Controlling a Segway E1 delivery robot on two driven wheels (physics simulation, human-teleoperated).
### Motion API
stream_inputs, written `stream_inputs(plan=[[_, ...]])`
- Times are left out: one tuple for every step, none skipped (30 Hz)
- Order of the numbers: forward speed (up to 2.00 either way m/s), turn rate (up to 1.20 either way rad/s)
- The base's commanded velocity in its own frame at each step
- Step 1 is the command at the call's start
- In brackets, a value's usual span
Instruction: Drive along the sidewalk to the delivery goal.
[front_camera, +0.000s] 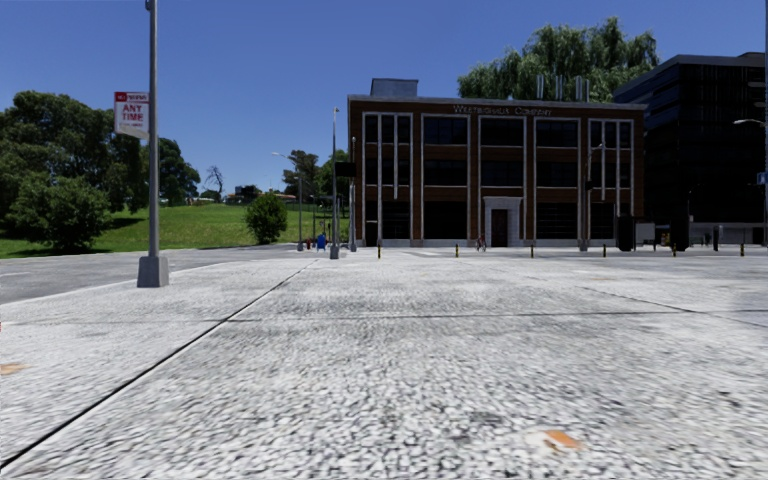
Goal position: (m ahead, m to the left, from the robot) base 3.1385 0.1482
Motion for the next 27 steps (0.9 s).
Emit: stream_inputs(plan=[[1.99,0.00],[1.99,0.00],[1.99,0.01],[1.99,0.01],[1.99,0.03],[1.99,0.00],[1.99,0.00],[1.99,0.00],[1.99,0.00],[1.99,0.00],[1.99,0.00],[1.99,0.00],[1.99,0.00],[1.99,0.00],[1.98,0.00],[1.95,0.00],[1.95,0.00],[1.92,0.00],[1.85,0.00],[1.78,0.00],[1.78,0.00],[1.61,0.00],[1.45,0.00],[1.38,0.00],[1.37,0.00],[1.37,0.00],[1.36,0.00]])
